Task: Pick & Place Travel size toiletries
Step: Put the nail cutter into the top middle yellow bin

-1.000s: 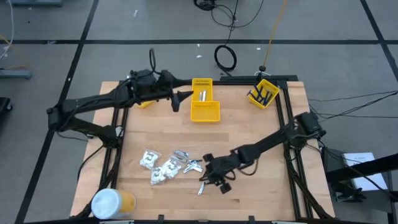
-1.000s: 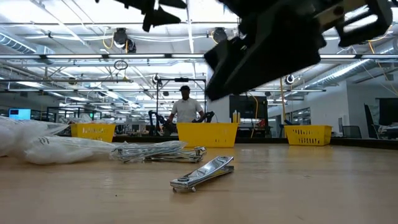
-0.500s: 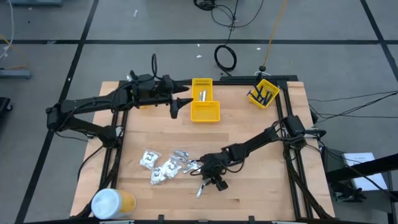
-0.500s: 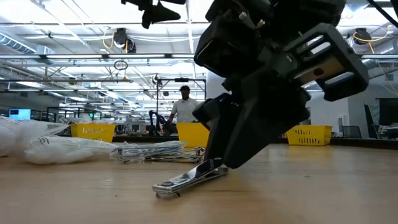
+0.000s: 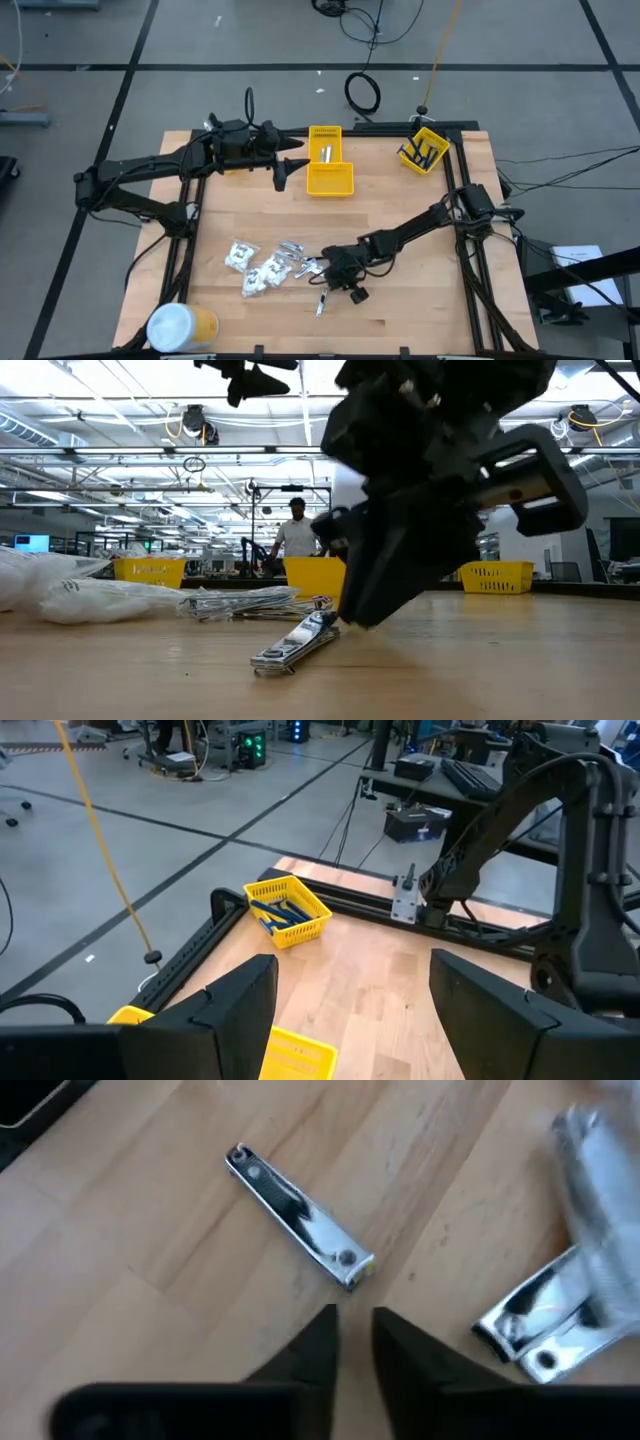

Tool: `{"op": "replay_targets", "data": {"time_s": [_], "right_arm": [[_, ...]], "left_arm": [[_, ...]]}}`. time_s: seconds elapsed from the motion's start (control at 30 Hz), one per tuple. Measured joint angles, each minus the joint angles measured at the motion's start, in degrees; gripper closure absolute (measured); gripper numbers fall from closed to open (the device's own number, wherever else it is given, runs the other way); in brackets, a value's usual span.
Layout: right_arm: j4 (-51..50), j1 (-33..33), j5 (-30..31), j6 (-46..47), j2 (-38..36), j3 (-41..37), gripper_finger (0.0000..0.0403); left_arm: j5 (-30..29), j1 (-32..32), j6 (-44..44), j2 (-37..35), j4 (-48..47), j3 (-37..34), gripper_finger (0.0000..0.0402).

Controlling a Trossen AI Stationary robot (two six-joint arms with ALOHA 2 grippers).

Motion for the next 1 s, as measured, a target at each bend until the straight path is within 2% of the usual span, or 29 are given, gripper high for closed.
{"op": "replay_targets", "data": {"time_s": [0.13, 0.2, 0.27, 0.33, 0.57, 0.73, 0.97, 1.0], "right_arm": [[1.73, 1.83, 4.80, -3.98, -1.49, 0.09, 0.0256], [2.35, 2.56, 4.63, -6.11, -1.50, 0.99, 0.0216], [2.23, 2.80, 3.74, -7.32, -1.45, 2.10, 0.0192], [2.52, 2.14, 1.01, -7.43, -0.16, 2.97, 0.0185], [6.38, -0.21, -7.40, -4.39, 4.98, 2.83, 0.0222], [7.69, -0.55, -7.67, -5.00, 5.68, 2.87, 0.0263], [7.45, -0.61, -7.66, -5.97, 5.68, 2.87, 0.0364], [7.45, -0.61, -7.66, -6.03, 5.68, 2.87, 0.0365]], "left_arm": [[0.00, 0.00, -0.72, 0.02, -0.45, 0.00, 0.0149], [0.00, 0.00, -1.04, 0.02, -0.50, 0.00, 0.0149], [-0.01, 0.00, -1.05, 0.02, -0.50, 0.00, 0.0148], [-1.06, 0.00, -1.06, 0.02, -0.50, 0.00, 0.0149], [-2.39, 0.00, -1.07, 0.04, -0.90, -0.02, 0.0149], [-2.47, 0.00, -1.09, 0.04, -1.28, -0.02, 0.0148], [-2.48, 0.00, -0.88, 0.04, -1.36, -0.02, 0.0149], [-2.47, 0.00, -0.87, 0.04, -1.38, -0.02, 0.0149]]}}
